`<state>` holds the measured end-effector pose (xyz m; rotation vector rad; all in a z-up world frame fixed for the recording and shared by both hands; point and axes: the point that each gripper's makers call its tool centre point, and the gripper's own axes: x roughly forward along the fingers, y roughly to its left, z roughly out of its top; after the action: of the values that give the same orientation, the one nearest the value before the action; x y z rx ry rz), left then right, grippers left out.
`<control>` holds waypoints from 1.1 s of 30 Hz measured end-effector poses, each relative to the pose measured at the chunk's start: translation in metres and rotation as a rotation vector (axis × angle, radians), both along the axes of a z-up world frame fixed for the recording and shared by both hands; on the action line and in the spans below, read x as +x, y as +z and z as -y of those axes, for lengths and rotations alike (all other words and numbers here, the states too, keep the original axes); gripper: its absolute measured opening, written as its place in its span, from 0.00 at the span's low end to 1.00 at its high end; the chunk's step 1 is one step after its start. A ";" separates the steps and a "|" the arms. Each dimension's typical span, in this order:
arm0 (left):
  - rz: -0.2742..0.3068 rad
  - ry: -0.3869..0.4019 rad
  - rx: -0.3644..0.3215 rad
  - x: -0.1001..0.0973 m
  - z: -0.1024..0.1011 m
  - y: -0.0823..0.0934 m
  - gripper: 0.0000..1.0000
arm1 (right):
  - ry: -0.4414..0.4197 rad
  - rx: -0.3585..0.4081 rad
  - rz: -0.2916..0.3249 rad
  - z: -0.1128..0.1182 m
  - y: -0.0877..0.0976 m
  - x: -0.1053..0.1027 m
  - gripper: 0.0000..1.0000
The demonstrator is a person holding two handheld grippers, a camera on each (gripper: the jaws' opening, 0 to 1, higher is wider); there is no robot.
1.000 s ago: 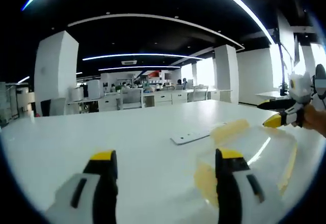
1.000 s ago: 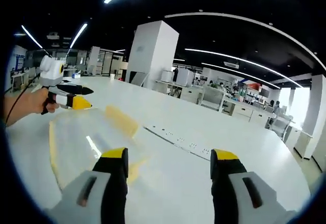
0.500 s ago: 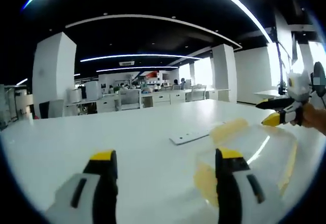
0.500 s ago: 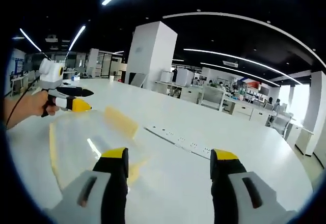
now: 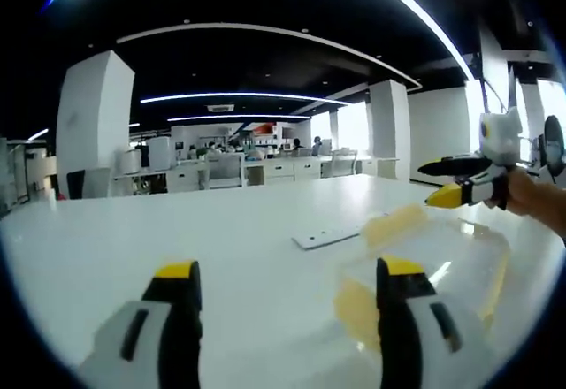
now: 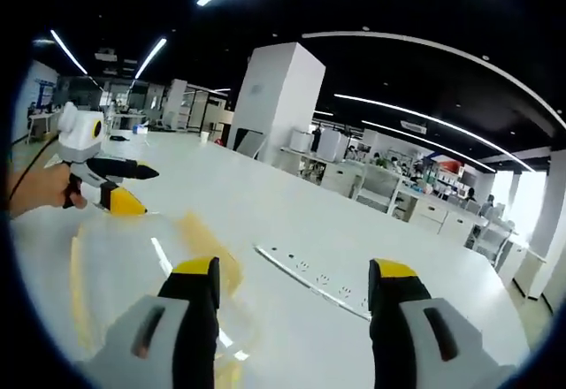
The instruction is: Snap each plastic latch of the storage box into its locked position after aligning the lid with the box until every specified latch is closed and the lid sits flush.
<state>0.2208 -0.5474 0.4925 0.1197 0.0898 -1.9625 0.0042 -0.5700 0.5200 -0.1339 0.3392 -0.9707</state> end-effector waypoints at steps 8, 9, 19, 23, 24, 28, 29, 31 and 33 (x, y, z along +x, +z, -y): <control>0.016 -0.004 0.002 -0.001 -0.002 0.000 0.81 | 0.018 0.015 -0.056 0.013 -0.008 0.009 0.70; 0.018 -0.005 0.002 -0.001 -0.002 0.000 0.81 | 0.018 0.017 -0.066 0.014 -0.010 0.009 0.70; 0.026 -0.010 0.004 -0.003 -0.003 0.000 0.81 | 0.020 0.033 -0.081 0.019 -0.013 0.009 0.71; 0.028 -0.012 0.006 -0.004 -0.004 0.000 0.81 | 0.028 0.036 -0.110 0.019 -0.015 0.012 0.70; 0.029 -0.013 0.006 -0.004 -0.004 0.000 0.80 | 0.029 0.039 -0.116 0.020 -0.016 0.012 0.69; 0.031 -0.015 0.006 -0.005 -0.004 0.000 0.80 | 0.038 0.054 -0.128 0.020 -0.020 0.013 0.69; 0.032 -0.016 0.006 -0.005 -0.004 0.000 0.80 | 0.042 0.059 -0.128 0.021 -0.021 0.014 0.69; 0.031 -0.016 0.006 -0.005 -0.004 0.000 0.80 | 0.047 0.066 -0.137 0.022 -0.022 0.015 0.68; 0.030 -0.016 0.006 -0.005 -0.003 0.000 0.80 | 0.058 0.086 -0.134 0.025 -0.024 0.016 0.67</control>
<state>0.2159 -0.5440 0.4922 0.1540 0.0752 -1.9762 0.0198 -0.5950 0.4962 -0.1299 0.4976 -0.8905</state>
